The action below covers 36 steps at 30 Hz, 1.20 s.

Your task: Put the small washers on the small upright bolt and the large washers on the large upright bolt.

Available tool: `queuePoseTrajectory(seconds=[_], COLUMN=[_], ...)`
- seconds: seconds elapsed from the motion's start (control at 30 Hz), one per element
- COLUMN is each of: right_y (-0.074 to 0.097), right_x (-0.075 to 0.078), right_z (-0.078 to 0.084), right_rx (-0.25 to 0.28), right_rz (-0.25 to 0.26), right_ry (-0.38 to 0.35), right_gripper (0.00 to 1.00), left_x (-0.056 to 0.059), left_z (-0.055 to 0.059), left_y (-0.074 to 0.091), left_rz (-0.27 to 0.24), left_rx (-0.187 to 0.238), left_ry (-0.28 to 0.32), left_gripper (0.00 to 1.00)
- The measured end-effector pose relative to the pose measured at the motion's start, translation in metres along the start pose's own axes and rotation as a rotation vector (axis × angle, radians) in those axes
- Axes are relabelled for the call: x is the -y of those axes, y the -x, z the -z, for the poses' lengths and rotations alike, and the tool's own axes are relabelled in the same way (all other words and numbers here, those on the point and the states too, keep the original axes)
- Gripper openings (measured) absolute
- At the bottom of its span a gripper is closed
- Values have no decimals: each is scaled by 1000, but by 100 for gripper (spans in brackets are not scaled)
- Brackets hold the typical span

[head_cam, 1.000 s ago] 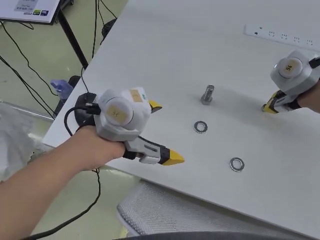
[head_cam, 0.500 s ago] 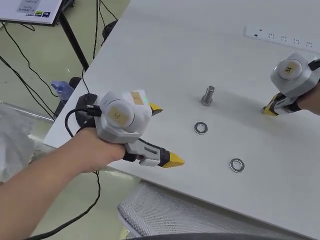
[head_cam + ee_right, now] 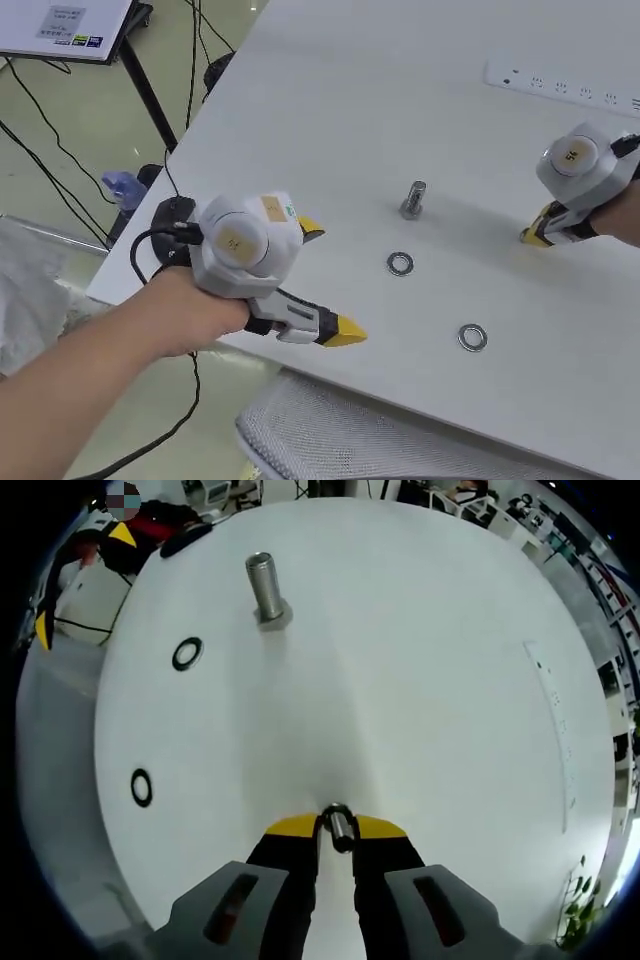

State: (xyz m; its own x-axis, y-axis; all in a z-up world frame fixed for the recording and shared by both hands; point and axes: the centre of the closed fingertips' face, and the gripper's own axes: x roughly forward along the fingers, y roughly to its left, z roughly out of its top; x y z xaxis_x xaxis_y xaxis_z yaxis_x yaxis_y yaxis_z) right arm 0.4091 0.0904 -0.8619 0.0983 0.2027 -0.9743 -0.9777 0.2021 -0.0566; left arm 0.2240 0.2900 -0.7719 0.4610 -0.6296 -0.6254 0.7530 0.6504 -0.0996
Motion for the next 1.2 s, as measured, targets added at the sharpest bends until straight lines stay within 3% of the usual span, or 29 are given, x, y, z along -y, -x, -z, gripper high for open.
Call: queuePoseTrajectory(seconds=[0.2, 0.6, 1.0, 1.2], right_y=[1, 6, 19, 28], right_x=[-2, -4, 0, -8], right_z=[0, -1, -7, -17], right_rx=[-4, 0, 4, 17], right_rz=[5, 0, 1, -7], right_ry=[4, -6, 29, 66], right_gripper=[13, 19, 23, 25], left_x=[0, 5, 11, 13], left_z=[-5, -3, -1, -7], left_y=[2, 4, 9, 12], left_rz=[-3, -6, -11, -13], left_rx=[6, 6, 6, 25], left_ry=[-3, 2, 2, 7], left_gripper=[82, 81, 81, 81])
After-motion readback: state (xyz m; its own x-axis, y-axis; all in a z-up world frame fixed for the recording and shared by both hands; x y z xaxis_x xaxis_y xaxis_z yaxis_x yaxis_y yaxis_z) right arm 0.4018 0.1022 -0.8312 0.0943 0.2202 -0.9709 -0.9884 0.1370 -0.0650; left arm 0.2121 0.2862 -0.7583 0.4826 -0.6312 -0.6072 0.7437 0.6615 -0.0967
